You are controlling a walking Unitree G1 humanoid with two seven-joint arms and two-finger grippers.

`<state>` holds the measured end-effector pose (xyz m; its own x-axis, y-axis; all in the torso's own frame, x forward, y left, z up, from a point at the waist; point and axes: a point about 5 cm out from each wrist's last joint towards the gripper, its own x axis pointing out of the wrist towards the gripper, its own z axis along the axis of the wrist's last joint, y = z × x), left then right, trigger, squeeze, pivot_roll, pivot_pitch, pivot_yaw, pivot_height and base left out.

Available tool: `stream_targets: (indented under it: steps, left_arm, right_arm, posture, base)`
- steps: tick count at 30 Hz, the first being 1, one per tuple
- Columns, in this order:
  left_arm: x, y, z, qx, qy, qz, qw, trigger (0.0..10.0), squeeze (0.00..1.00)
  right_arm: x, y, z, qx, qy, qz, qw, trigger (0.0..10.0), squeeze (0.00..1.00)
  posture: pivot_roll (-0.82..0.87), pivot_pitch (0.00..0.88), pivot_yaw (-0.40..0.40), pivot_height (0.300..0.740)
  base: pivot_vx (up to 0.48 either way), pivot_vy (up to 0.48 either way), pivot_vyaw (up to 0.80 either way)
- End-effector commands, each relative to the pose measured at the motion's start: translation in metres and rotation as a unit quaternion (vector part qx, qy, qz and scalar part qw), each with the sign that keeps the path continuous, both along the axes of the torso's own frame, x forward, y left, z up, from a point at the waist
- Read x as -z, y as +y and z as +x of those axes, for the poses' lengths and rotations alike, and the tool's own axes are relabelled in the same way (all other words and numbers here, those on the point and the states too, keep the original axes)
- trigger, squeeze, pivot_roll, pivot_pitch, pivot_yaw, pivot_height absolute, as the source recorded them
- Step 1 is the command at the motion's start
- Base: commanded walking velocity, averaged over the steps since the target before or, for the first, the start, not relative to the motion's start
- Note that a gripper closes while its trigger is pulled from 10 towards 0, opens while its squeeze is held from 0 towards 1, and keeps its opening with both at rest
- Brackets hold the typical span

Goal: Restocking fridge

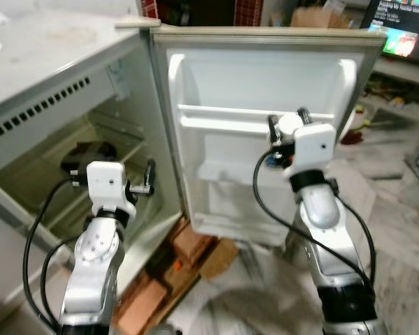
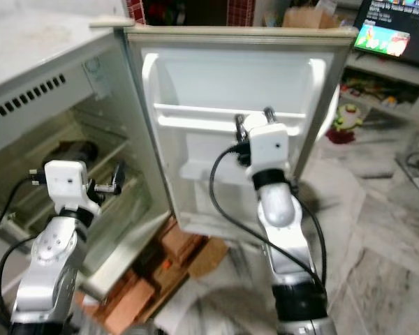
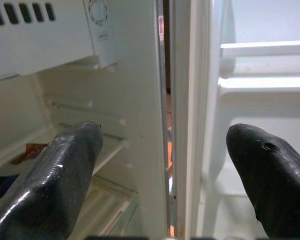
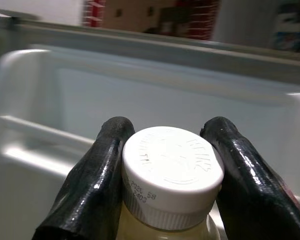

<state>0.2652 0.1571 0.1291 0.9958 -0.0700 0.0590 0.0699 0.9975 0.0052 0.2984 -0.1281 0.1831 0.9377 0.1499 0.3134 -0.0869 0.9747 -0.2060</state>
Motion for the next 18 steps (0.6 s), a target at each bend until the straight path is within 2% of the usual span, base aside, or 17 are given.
stream_targets:
  steps: [1,8,15,18]
  left_arm:
    - [-0.003,0.000,-0.002,0.004,-0.003,-0.002,1.000,10.0,0.00]
    - [-0.004,0.000,-0.002,0.010,0.000,-0.002,1.000,10.0,0.00]
    - [-0.004,0.001,-0.005,0.008,0.002,0.001,1.000,10.0,0.00]
    - [-0.005,0.000,-0.005,0.009,0.001,0.001,1.000,10.0,0.00]
  right_arm:
    - [-0.017,0.000,-0.004,-0.004,-0.034,0.005,0.999,10.0,0.00]
    - [-0.045,0.004,0.002,-0.009,-0.060,0.039,0.997,10.0,0.00]
    - [-0.060,0.008,-0.001,-0.018,-0.078,0.044,0.996,10.0,0.00]
    - [-0.069,0.008,-0.001,-0.014,-0.104,0.022,0.994,10.0,0.00]
  posture:
    - [0.04,0.000,0.033,0.740]
    - [0.04,0.000,0.039,0.740]
    - [0.04,0.000,0.037,0.740]
    - [0.05,0.000,0.040,0.740]
  base:
    - [0.000,0.000,0.00]
    - [0.000,0.000,0.00]
    - [0.000,0.000,0.00]
    - [0.000,0.000,0.00]
